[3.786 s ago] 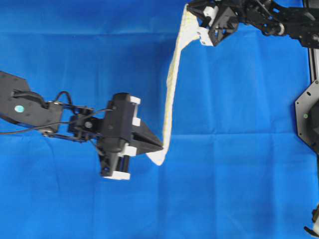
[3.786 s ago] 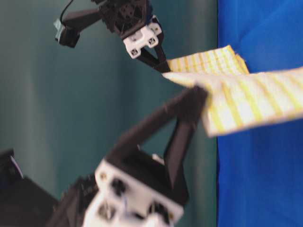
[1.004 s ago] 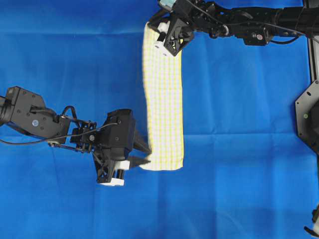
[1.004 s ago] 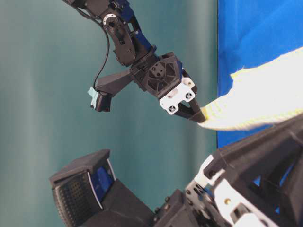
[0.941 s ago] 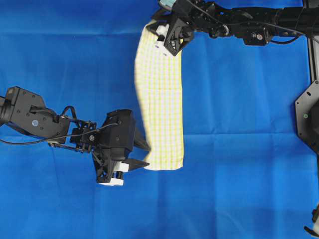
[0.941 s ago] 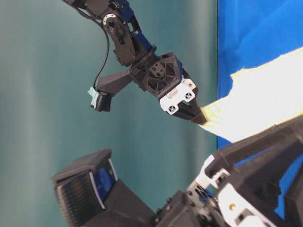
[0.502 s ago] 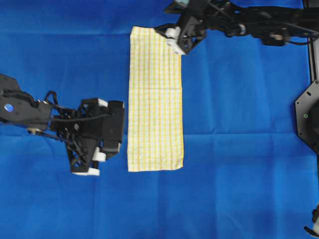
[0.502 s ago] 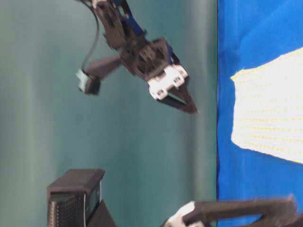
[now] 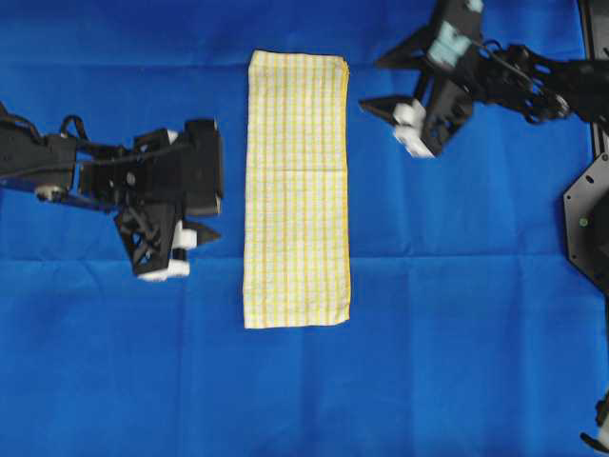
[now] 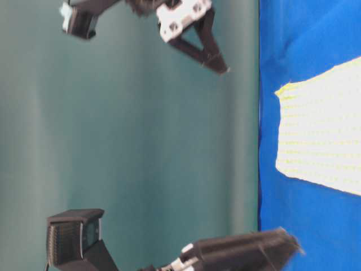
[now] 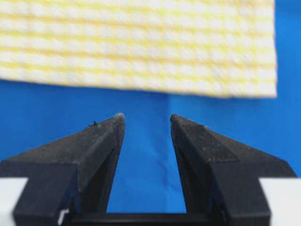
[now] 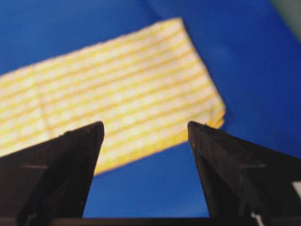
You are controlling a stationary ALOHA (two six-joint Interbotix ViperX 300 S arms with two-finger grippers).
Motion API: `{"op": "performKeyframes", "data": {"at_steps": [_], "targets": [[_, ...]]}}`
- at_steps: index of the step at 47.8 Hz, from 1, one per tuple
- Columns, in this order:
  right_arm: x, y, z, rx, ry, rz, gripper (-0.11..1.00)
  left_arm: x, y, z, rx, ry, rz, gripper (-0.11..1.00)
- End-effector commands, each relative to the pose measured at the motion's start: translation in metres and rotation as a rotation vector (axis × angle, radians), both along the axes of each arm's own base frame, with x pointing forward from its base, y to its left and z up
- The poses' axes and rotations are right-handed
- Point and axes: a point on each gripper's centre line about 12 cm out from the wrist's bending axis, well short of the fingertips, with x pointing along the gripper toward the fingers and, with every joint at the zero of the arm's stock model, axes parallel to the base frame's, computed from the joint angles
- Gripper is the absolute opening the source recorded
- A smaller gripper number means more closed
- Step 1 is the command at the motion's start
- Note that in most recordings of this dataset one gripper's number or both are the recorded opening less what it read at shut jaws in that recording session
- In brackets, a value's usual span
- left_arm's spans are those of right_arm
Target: Fold the yellow towel.
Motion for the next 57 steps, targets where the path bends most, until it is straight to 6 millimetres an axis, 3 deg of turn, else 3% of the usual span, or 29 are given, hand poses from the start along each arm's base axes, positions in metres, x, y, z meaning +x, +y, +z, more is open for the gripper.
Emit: {"op": "performKeyframes", "data": {"at_steps": [1,11,34,44,57], "targets": [[-0.003,0.01,0.011,-0.013,-0.04,0.021,0.72,0.002,0.011,0.013,0.005,-0.064,0.029,0.36],[-0.009,0.025,0.011,-0.01,-0.043,0.063,0.72,-0.002,0.028,0.018,0.012,-0.171,0.082,0.36],[0.002,0.021,0.01,-0.018,-0.038,0.062,0.72,-0.003,0.042,0.023,0.021,-0.243,0.124,0.36],[0.01,-0.006,0.003,-0.02,-0.021,-0.008,0.72,0.008,0.075,0.023,0.063,-0.318,0.195,0.37],[0.025,-0.056,-0.03,0.007,0.055,-0.124,0.72,0.018,0.133,-0.014,0.178,-0.32,0.259,0.44]]}}
